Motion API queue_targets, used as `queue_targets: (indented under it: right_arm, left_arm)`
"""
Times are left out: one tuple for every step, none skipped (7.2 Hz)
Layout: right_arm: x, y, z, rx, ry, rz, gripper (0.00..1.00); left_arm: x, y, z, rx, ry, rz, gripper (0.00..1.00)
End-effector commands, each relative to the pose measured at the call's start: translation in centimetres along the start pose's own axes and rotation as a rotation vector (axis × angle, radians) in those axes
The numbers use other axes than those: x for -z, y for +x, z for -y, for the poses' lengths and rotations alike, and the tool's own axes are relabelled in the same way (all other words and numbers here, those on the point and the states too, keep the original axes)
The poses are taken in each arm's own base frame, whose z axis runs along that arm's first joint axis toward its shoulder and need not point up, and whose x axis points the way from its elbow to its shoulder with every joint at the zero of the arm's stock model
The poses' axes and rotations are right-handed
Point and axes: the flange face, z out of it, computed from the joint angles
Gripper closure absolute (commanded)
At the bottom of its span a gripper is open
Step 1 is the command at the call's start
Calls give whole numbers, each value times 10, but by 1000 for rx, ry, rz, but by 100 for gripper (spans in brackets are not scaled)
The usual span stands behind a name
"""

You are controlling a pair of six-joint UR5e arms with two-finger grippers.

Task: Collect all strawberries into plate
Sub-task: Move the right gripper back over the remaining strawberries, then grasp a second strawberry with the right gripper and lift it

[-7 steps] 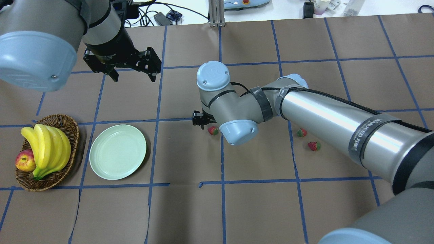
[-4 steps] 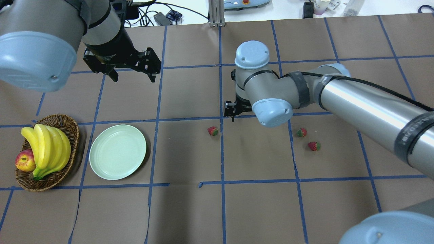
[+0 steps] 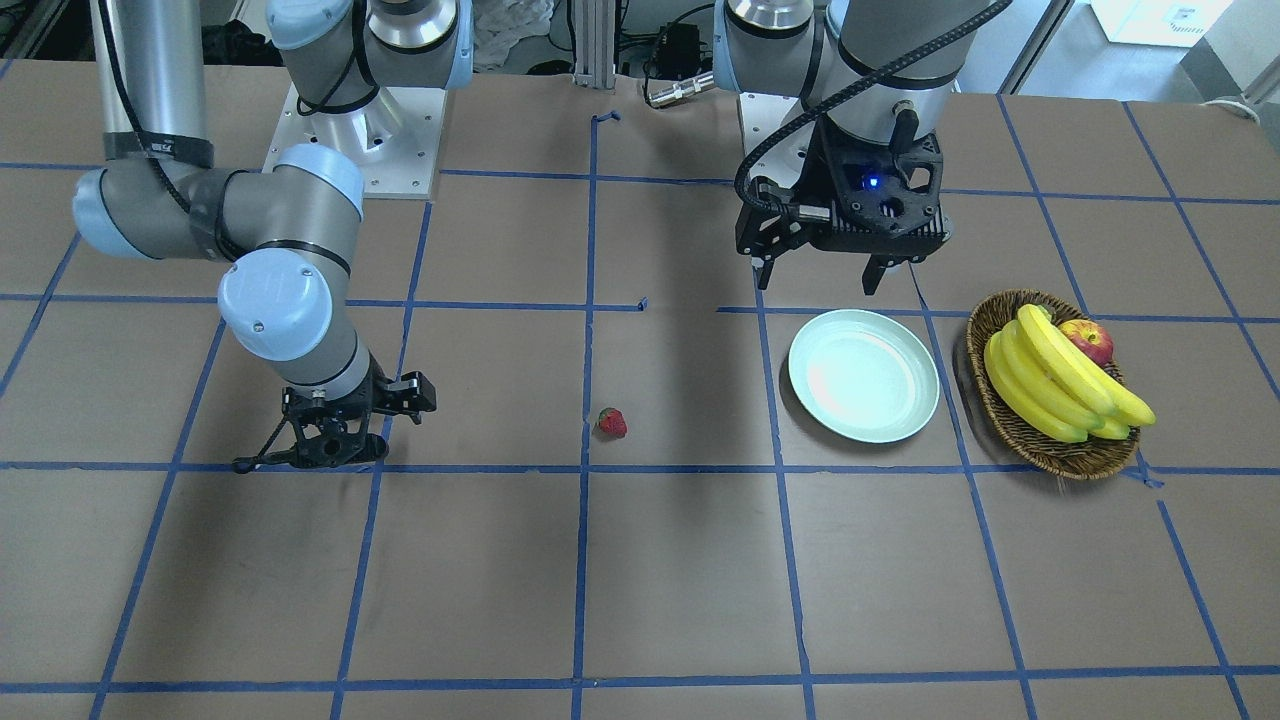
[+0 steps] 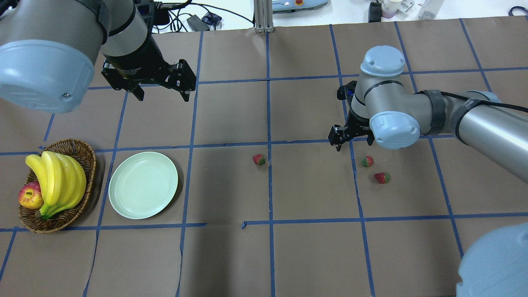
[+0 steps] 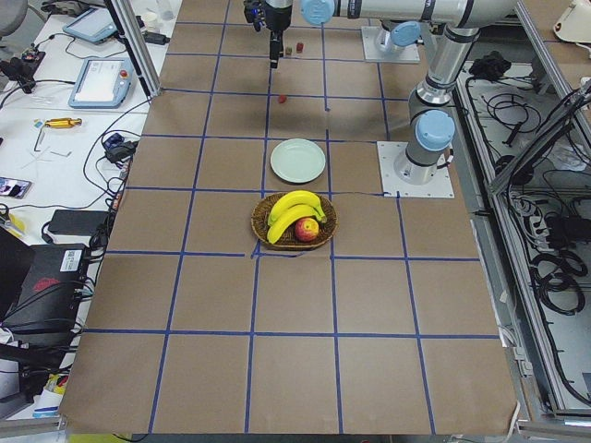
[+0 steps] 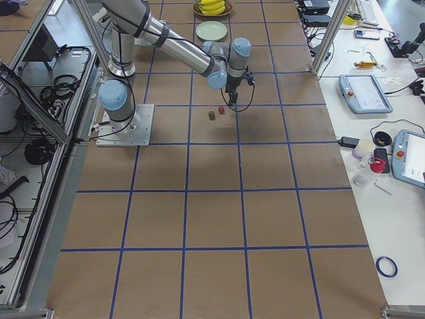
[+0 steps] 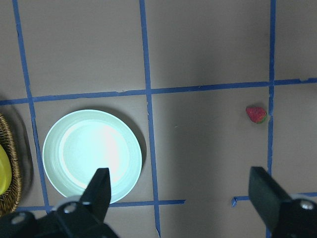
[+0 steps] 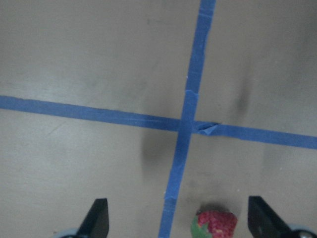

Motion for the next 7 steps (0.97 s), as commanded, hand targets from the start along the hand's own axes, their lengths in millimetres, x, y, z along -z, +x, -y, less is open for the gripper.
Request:
queue_targets:
  right_arm:
    - [-24, 9, -18, -2, -60, -27, 1]
    - [-31, 8, -24, -2, -63, -26, 2]
    - [-35, 8, -25, 0, -73, -26, 5]
    - [-36, 8, -26, 2, -74, -26, 17]
    - [-39, 8, -27, 2, -79, -28, 33]
    - [-40, 10, -29, 3, -86, -48, 46]
    - [-39, 10, -28, 3, -84, -52, 61]
  left_arm:
    - [0, 0, 0, -1, 0, -1, 0]
    - [-1, 0, 0, -1, -2, -1, 0]
    - [-1, 0, 0, -1, -2, -1, 0]
    - [-2, 0, 1, -1, -3, 1, 0]
    - [-1, 0, 0, -1, -2, -1, 0]
    - [-2, 1, 0, 1, -5, -1, 0]
    - [-2, 1, 1, 1, -3, -1, 0]
